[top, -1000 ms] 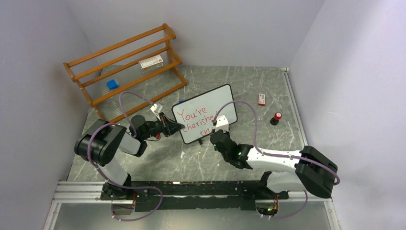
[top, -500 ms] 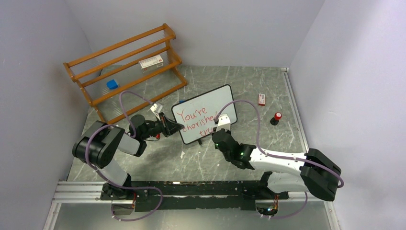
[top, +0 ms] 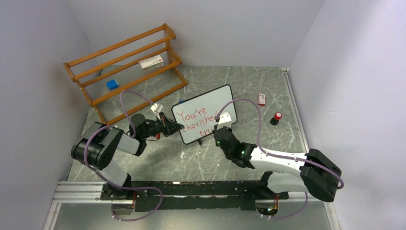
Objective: Write a sentence on the whiteboard
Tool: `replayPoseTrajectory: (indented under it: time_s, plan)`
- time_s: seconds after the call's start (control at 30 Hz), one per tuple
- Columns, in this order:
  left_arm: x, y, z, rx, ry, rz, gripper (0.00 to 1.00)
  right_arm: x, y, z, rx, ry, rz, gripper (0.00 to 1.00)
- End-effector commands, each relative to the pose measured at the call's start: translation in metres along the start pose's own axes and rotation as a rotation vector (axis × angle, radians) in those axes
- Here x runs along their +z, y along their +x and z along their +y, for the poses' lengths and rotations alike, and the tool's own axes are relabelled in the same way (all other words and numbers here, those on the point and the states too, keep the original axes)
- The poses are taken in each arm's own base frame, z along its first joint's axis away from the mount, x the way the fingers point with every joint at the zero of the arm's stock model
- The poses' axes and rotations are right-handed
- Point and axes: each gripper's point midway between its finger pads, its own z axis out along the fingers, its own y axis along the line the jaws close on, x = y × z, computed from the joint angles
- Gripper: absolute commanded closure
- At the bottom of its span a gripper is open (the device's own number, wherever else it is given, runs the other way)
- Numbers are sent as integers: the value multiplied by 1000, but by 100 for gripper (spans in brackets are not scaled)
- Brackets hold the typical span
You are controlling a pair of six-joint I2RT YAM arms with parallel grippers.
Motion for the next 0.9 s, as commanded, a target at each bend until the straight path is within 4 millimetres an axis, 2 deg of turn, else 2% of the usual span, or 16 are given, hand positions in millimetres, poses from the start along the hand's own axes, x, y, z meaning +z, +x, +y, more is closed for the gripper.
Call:
replayPoseTrajectory:
  time_s: [0.0,0.37,0.57,0.87]
  plan:
    - [-3,11,10,-34,-30,40,95,3,-23,0,27,9,-57,100]
    - [-2,11,10,-38,-23,37,95,8,-24,3,20,1,-50,100]
    - [-2,11,10,-39,-25,37,95,7,-11,4,21,-12,-12,100]
    - [-3,11,10,-37,-25,34,95,1,17,2,21,-29,78,100]
